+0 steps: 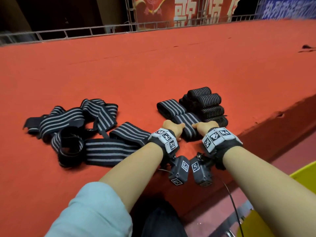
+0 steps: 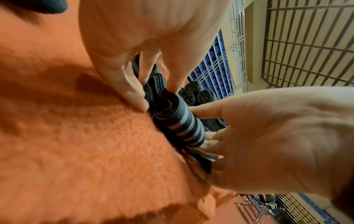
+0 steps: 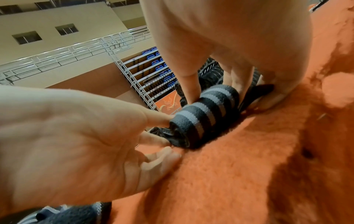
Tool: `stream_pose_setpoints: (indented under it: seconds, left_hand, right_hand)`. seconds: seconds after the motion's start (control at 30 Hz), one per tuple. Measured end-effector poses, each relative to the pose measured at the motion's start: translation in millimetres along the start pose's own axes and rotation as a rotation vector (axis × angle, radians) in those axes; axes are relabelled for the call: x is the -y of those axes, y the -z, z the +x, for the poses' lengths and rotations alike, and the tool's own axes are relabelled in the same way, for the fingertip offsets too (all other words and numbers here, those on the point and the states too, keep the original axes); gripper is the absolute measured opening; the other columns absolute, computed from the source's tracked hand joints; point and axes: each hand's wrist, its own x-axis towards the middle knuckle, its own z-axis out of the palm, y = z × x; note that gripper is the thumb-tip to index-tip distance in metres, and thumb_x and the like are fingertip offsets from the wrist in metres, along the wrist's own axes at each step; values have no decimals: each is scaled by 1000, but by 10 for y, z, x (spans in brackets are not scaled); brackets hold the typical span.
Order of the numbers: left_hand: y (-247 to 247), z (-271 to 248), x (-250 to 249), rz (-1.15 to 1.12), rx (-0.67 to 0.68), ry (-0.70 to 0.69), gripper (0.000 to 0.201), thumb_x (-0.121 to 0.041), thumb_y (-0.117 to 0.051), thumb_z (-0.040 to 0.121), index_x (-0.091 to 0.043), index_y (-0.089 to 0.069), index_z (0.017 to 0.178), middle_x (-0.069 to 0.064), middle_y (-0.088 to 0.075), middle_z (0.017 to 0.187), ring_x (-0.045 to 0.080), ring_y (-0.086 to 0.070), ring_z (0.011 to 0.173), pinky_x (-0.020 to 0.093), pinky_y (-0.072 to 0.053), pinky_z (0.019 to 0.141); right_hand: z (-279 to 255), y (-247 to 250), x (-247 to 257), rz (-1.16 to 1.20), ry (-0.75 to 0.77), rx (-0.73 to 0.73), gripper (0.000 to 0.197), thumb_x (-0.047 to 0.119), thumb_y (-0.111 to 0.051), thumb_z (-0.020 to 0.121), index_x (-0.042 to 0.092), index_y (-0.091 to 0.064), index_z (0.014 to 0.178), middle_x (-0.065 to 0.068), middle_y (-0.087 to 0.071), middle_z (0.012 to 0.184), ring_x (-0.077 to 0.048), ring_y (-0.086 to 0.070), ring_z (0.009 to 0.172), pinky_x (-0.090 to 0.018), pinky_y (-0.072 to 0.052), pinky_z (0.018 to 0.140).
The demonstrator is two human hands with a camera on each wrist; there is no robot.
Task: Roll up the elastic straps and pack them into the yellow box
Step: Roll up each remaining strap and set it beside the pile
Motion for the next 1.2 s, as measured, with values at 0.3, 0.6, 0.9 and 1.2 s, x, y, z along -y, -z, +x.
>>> stream_pose_setpoints:
  seconds: [0.3, 0.6, 0.9, 1.2]
  left_hand:
    - [719, -104, -56, 17, 32, -132, 47, -16, -64, 91, -7, -44, 133, 7, -59, 90, 16, -59, 73, 35, -55, 70]
    - [2203, -481, 118, 844, -39, -285, 39, -4, -48, 86, -18, -57, 121, 6, -62, 125, 25, -57, 117, 31, -44, 100]
    - [3335, -738, 627, 1503, -264, -217, 49, -34, -62, 85, -24, -47, 130, 1, -53, 131, 23, -50, 124, 37, -37, 97]
    - [3638, -673, 758, 1037, -297, -304, 14, -20, -67, 85, -14, -61, 96, 6, -68, 97, 24, -63, 94, 25, -38, 68]
  right_hand:
    - [-270, -91, 230, 46, 58, -230, 64, 16, -64, 81, -3, -32, 133, -21, -40, 142, -37, -42, 129, -43, -34, 109]
    - [-962, -969, 300, -186, 272, 472, 67, 22, -72, 83, 1, -43, 139, -16, -49, 139, -27, -53, 118, -26, -45, 83]
    - [-1140, -1326, 211, -338, 414, 386, 40, 37, -71, 64, 9, -62, 92, -6, -65, 86, -24, -61, 81, -27, -45, 66]
    - [-1096, -974, 438, 322, 508, 252, 21, 22, -57, 48, 18, -49, 68, -2, -48, 64, -22, -48, 66, -37, -39, 65]
